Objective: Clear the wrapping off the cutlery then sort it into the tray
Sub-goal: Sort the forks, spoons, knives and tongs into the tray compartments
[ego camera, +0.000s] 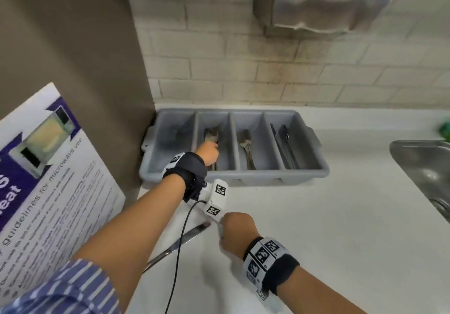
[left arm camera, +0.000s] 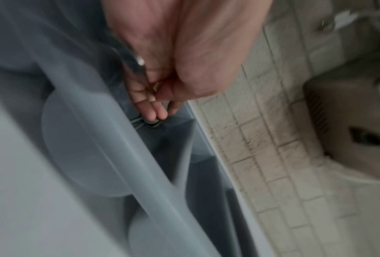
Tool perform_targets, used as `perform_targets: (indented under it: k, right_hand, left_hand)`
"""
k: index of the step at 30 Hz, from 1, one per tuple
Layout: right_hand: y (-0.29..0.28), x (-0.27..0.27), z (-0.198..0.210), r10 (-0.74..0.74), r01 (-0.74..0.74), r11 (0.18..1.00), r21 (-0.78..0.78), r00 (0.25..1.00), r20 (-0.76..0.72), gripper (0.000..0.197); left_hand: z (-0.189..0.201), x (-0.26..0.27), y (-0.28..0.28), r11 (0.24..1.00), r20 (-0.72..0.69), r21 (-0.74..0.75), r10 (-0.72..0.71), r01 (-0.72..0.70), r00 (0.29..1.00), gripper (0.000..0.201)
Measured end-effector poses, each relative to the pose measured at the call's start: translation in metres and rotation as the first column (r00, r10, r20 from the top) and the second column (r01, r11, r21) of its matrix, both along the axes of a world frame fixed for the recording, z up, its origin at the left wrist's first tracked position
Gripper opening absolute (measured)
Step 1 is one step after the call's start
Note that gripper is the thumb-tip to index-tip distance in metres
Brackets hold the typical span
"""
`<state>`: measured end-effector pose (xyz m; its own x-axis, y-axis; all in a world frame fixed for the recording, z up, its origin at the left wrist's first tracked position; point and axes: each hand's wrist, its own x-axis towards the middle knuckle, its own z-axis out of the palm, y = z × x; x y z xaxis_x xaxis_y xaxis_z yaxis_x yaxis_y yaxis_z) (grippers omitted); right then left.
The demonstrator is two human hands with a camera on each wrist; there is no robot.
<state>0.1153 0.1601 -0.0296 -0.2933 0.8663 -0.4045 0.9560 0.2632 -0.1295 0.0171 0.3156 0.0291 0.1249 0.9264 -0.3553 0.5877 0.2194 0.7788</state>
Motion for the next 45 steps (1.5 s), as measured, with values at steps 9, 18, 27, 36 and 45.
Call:
perform_targets:
  k: [9, 18, 27, 36, 45]
  right_hand:
    - [-0.012, 0.061, 0.001, -0.193, 0.193, 0.981, -0.018, 0.964, -0.184, 0.01]
    - [-0.012, 0.073, 0.021, -0.098, 0.087, 0.995, -0.044, 0.893, -0.44, 0.005]
    - [0.082, -0.013, 0.066, -0.297, 0.303, 0.939, -0.164, 0.472, -0.83, 0.025]
    - [0.17, -0.109, 0.081, -0.211, 0.149, 0.969, -0.199, 0.918, -0.337, 0.03]
    - [0.178, -0.126, 0.04, 0.077, -0.095, 0.99, -0.1, 0.983, -0.168, 0.034]
  left_hand:
    - [-0.009, 0.007, 0.01, 0.985, -0.285, 0.043, -0.148, 0.167, 0.947, 0.047]
    - [0.001, -0.06, -0.133, 0.919, -0.05, 0.374, 0.152, -0.123, 0.987, 0.017]
    - [-0.09, -0.125, -0.236, 0.986, -0.501, 0.147, 0.147, -0.084, 0.853, 0.018]
    - [-0.095, -0.125, -0.246, 0.965, -0.53, 0.234, 0.226, -0.116, 0.817, 0.023]
    - [-0.059, -0.131, -0.285, 0.849, -0.017, 0.288, 0.466, -0.442, 0.885, 0.044]
